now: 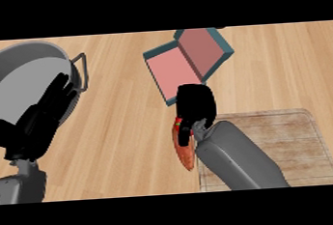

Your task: Pick the tomato from the cutting board and place it in the cardboard box

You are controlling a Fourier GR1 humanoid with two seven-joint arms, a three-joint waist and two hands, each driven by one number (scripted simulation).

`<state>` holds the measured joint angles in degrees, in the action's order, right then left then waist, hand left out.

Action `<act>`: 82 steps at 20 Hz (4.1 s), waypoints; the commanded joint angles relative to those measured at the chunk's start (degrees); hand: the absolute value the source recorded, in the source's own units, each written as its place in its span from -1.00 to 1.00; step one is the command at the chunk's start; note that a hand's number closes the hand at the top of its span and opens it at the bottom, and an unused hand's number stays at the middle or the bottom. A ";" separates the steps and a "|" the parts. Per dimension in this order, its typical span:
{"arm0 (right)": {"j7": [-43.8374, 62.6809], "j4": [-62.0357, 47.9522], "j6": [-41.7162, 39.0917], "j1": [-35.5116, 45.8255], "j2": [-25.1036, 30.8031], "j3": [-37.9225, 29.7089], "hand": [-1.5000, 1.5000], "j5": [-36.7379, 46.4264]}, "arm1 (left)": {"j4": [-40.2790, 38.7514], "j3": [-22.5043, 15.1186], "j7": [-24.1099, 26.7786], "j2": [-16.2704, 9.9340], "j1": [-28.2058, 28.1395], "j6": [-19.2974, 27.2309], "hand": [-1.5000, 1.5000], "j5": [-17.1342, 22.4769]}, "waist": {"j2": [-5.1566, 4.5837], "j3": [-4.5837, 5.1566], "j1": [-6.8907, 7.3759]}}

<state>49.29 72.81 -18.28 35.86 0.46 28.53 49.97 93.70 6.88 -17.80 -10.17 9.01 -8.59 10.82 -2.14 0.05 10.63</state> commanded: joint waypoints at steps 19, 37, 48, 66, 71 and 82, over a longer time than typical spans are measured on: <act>24.90 -18.45 18.47 46.65 -0.43 6.74 1.00 -3.62 | -5.22 -0.97 1.31 0.67 2.67 0.46 0.00 -1.94 | 1.28 0.50 -0.02; 21.58 -38.38 25.89 58.41 -0.43 5.65 1.00 -8.42 | -4.50 1.28 0.66 0.56 2.28 3.38 0.00 -2.36 | 0.90 0.24 -4.50; 12.21 -46.32 38.13 49.01 -0.44 7.81 1.00 -10.91 | -3.20 2.48 0.32 -1.09 2.04 1.48 0.00 -0.60 | 0.38 0.15 -4.61; 6.35 -42.55 61.08 38.80 -0.45 6.46 -1.00 -21.06 | -2.19 2.23 0.96 0.01 -0.84 1.89 0.00 -0.86 | 1.03 -0.03 -5.24; 6.73 -40.01 75.92 37.08 -0.44 3.82 -1.00 -19.99 | -2.18 4.68 0.35 -2.39 -0.90 0.81 0.00 0.57 | 1.59 -0.06 -7.18; 2.14 -26.99 81.38 26.05 1.93 -0.89 -1.00 -20.37 | -0.33 5.70 4.11 -0.37 -8.64 0.96 0.00 0.53 | 2.49 -0.06 -11.14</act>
<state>51.90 39.94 58.23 67.12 1.14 29.29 29.77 93.76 12.01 -16.13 -11.20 3.07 -6.95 11.07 0.14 -0.01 0.78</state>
